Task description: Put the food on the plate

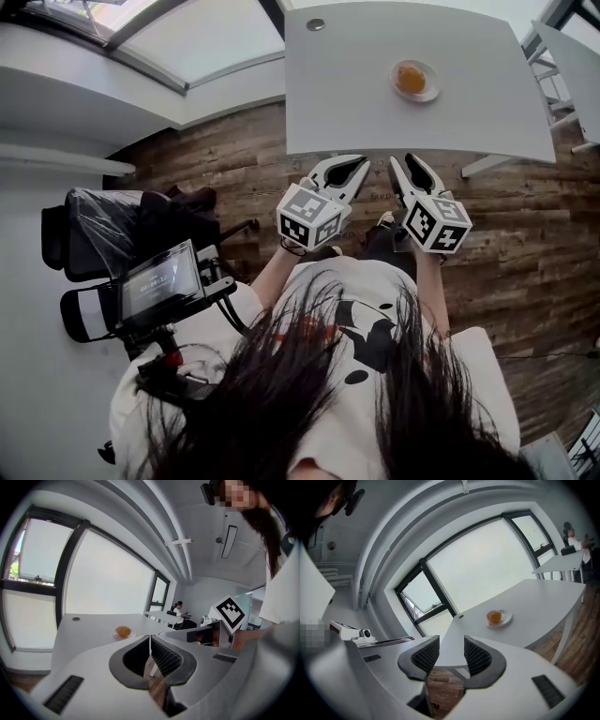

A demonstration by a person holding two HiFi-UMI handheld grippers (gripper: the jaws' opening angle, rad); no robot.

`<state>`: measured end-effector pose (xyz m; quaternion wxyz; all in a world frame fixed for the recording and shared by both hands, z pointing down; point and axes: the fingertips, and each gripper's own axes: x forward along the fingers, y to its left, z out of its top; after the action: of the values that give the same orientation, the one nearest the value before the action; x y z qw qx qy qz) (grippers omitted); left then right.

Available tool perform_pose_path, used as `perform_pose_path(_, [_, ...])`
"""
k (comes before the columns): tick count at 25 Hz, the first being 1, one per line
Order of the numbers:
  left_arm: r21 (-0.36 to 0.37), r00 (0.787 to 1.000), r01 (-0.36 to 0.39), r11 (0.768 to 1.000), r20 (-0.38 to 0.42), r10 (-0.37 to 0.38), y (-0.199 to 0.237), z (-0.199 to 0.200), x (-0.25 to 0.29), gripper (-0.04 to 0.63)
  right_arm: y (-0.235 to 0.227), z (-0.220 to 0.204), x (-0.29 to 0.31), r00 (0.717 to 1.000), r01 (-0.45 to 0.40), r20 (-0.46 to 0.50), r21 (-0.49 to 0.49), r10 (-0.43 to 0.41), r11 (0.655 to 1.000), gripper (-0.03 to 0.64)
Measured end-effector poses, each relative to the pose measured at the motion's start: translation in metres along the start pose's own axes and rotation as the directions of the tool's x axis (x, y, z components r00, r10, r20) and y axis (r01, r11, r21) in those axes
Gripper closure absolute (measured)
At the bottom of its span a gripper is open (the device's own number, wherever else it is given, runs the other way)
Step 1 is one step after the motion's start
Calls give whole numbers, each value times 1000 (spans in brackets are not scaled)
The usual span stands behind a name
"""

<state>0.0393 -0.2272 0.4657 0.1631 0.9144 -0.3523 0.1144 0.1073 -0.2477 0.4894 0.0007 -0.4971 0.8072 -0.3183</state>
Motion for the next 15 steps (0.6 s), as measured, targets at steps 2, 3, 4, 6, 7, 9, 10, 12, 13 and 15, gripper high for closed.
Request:
perform_pose_path(2, [-3, 1000, 6, 1000, 0, -6, -2, 0, -2, 584, 1, 0, 0, 1000, 6, 2, 6, -6, 1000, 446])
perform_pose_path(3, [-3, 1000, 10, 1000, 2, -10, -2, -3, -11, 584, 10, -4, -1, 1000, 9, 4, 4, -9, 1000, 445])
perform_pose_path(4, [-4, 1000, 17, 1000, 6, -16, -2, -7, -28, 584, 25, -12, -4, 1000, 11, 6, 0, -11, 1000, 445])
perform_pose_path(6, [-2, 999, 34, 999, 16, -34, -3, -20, -72, 584, 62, -33, -10, 1000, 22, 17, -13, -22, 1000, 446])
perform_pose_path(7, [-1, 999, 43, 999, 21, -43, -3, -27, -91, 584, 77, -41, -14, 999, 30, 25, -19, -29, 999, 446])
perform_pose_path(9, [-5, 998, 55, 998, 26, -55, -6, -37, -117, 584, 98, -51, -20, 998, 43, 41, -24, -42, 999, 446])
perform_pose_path(10, [-9, 998, 59, 998, 28, -59, -7, -41, -126, 584, 106, -55, -23, 998, 48, 47, -24, -47, 999, 446])
perform_pose_path(12, [-20, 998, 65, 998, 30, -64, -10, -51, -144, 584, 119, -64, -30, 997, 57, 53, -24, -56, 998, 446])
perform_pose_path(13, [-25, 997, 67, 997, 31, -66, -11, -56, -152, 584, 125, -70, -33, 997, 62, 53, -24, -60, 998, 446])
perform_pose_path(15, [-34, 997, 72, 997, 33, -71, -13, -66, -167, 584, 136, -82, -40, 996, 71, 49, -24, -70, 997, 446])
